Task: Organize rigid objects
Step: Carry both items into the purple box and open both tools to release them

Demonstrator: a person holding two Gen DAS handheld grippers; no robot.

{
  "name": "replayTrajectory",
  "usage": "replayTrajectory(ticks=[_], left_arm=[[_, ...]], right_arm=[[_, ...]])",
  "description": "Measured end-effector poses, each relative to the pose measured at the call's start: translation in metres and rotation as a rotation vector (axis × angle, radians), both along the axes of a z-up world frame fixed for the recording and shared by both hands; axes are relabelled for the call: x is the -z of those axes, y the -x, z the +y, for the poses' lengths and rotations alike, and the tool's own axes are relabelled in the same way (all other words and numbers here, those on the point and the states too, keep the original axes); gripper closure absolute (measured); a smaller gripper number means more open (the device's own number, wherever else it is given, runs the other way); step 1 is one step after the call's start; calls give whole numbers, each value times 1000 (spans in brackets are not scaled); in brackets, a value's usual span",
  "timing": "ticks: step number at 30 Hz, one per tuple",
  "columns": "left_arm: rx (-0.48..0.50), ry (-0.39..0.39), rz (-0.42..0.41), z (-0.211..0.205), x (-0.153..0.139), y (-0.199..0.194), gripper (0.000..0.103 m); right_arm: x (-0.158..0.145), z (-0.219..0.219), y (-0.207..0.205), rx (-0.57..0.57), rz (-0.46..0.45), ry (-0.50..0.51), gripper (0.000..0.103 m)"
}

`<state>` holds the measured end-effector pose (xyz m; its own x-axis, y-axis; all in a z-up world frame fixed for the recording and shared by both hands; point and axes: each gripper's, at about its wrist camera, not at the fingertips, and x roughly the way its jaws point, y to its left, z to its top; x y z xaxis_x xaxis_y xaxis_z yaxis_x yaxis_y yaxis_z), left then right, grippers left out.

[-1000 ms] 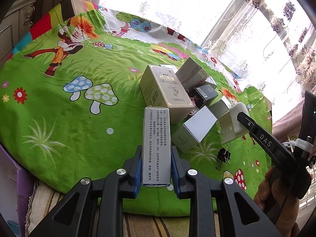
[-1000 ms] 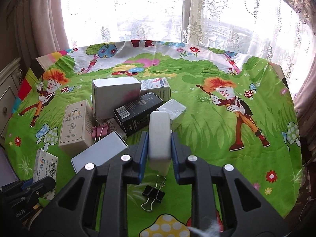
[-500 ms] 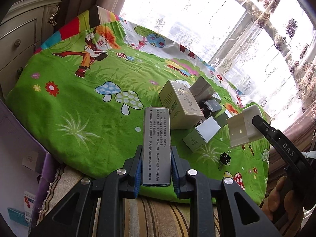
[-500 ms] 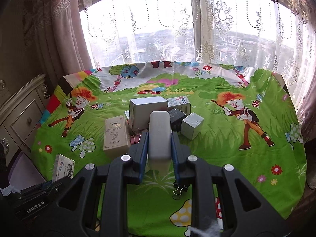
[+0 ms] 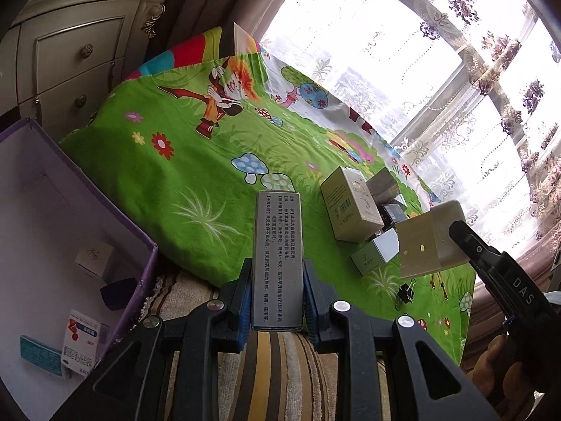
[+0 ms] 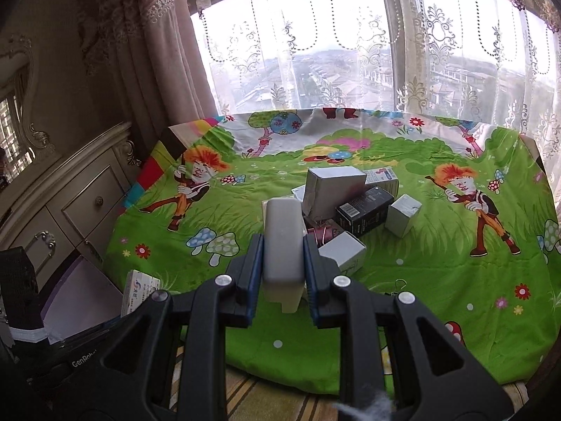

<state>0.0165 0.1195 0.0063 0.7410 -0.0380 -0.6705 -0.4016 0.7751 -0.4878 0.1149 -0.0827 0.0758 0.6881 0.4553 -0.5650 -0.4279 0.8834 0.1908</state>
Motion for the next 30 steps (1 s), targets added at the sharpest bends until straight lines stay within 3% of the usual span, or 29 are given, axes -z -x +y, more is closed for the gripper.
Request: replayTrajectory(ticks=[15, 25, 30], left_arm=[[-477, 124, 38, 85, 17, 76, 77], [-686, 181, 124, 119, 37, 112, 76], [-712, 224, 188, 126, 52, 115, 72]], right_arm=[[7, 118, 57, -409, 105, -23, 77], [34, 191, 85, -663, 187, 22, 77], [54, 210, 87, -713, 260, 80, 75]])
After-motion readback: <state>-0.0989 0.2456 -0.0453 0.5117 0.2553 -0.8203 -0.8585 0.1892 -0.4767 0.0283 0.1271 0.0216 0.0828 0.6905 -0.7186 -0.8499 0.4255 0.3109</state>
